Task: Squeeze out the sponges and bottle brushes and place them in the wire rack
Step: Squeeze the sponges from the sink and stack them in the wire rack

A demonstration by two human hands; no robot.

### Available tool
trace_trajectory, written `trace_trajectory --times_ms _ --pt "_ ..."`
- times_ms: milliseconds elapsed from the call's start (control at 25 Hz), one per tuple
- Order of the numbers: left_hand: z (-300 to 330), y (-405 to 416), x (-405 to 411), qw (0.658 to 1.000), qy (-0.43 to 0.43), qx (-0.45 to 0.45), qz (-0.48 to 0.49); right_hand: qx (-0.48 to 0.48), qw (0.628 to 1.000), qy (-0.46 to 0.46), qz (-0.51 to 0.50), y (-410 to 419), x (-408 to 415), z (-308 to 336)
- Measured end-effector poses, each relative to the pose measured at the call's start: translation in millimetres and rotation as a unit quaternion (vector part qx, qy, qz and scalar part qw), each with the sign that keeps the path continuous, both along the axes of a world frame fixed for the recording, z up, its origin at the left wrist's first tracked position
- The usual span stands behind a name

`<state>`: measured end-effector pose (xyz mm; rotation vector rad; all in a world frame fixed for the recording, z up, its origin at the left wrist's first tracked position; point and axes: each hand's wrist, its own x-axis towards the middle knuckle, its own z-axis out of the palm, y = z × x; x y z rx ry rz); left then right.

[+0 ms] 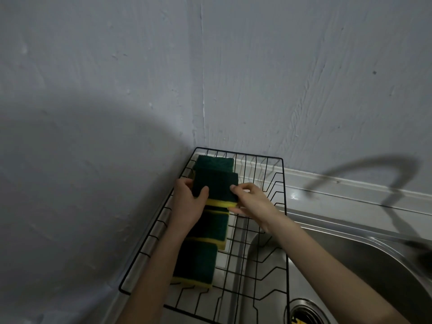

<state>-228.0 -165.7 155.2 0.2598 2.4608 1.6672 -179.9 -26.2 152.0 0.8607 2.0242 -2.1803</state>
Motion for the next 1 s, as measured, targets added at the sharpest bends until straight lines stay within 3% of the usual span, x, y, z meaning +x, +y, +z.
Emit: trace_trajectory --times_ms 280,800,1000 --pt "-12.1 -5.8 -3.6 0.999 0.003 -0.036 0.006 0.177 0.983 -0.024 0.048 -9.1 -9.3 -7.4" --pt "-12.7 -3.4 2.5 0.999 0.02 -0.024 -0.038 0.203 0.978 -0.018 0.048 -6.4 -1.5 -11.5" --pt "4.9 -4.6 14.5 0.997 0.05 -0.059 -0.027 0.282 0.957 0.011 0.061 -0.9 15.6 6.7"
